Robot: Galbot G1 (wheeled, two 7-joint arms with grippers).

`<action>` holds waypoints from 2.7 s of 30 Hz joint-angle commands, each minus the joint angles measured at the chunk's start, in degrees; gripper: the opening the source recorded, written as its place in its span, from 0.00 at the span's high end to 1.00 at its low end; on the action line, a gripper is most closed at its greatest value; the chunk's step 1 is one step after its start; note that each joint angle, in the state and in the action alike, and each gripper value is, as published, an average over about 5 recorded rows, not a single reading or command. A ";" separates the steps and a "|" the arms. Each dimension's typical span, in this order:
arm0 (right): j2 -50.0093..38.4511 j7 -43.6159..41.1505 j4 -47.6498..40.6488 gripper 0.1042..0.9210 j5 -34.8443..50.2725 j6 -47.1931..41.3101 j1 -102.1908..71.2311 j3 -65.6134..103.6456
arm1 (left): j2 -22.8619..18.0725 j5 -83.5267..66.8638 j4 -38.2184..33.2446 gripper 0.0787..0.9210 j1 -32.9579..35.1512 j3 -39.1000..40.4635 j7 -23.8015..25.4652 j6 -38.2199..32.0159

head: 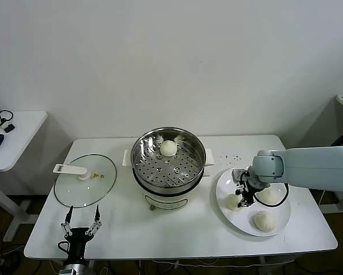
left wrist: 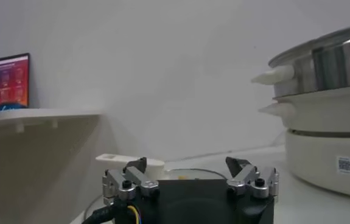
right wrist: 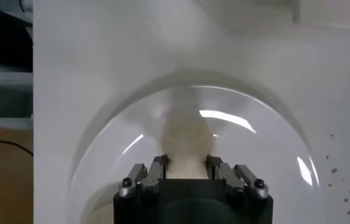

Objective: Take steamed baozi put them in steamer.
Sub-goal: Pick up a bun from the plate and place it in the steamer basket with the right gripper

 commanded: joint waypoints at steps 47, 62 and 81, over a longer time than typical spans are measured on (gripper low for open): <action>33.37 -6.23 -16.86 0.56 18.53 -2.61 6.73 15.66 | 0.31 0.35 -1.54 0.12 0.87 0.53 0.18 0.60; 36.39 -5.85 -20.88 0.56 15.83 -2.80 0.07 17.47 | 0.38 0.27 -0.72 0.12 0.57 0.33 0.15 0.36; 36.00 -4.93 -21.81 0.54 14.36 -2.76 -2.21 18.31 | 0.27 0.28 -0.66 0.12 0.52 0.24 0.10 0.22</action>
